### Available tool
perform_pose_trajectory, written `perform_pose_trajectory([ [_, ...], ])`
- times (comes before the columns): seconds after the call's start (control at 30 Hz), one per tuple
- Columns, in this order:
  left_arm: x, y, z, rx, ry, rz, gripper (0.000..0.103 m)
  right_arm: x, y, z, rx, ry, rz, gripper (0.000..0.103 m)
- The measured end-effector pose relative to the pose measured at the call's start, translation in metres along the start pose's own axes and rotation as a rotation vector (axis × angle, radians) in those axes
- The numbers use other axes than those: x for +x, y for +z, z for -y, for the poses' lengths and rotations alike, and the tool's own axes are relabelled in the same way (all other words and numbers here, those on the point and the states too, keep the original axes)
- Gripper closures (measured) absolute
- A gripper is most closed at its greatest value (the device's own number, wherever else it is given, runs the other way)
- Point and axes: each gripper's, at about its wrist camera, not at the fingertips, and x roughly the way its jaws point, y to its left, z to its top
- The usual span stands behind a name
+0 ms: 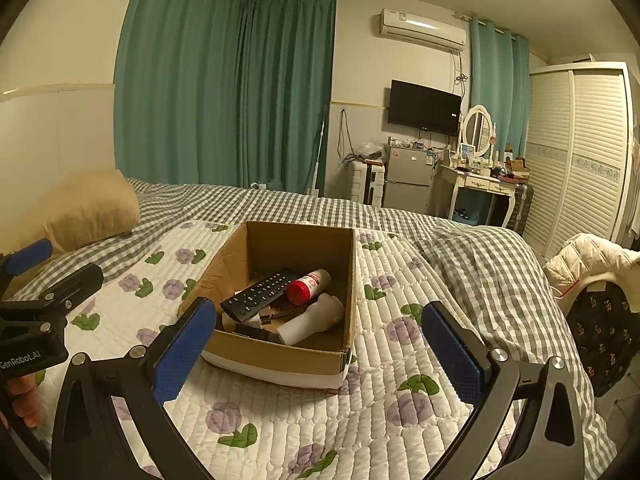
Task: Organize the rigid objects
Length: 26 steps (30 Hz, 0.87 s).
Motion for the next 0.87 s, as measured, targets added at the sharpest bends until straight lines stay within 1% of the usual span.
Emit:
perform_pose_trajectory([
  [0.13,0.0000,-0.0002,0.0017,0.000,-0.017,-0.003,0.000,0.0021,-0.0009,0.0000,0.002,-0.002,-0.008,0.000],
  [0.3,0.0012,-0.0019,0.0041,0.015,-0.012,-0.012,0.000,0.0026,-0.0026,-0.0017,-0.001,0.000,-0.013,0.000],
  [0.87,-0.0016,-0.0020,-0.0016,-0.009,-0.013,-0.002,0.000,0.0031,-0.0047,-0.0047,-0.007,-0.001,-0.020,0.000],
])
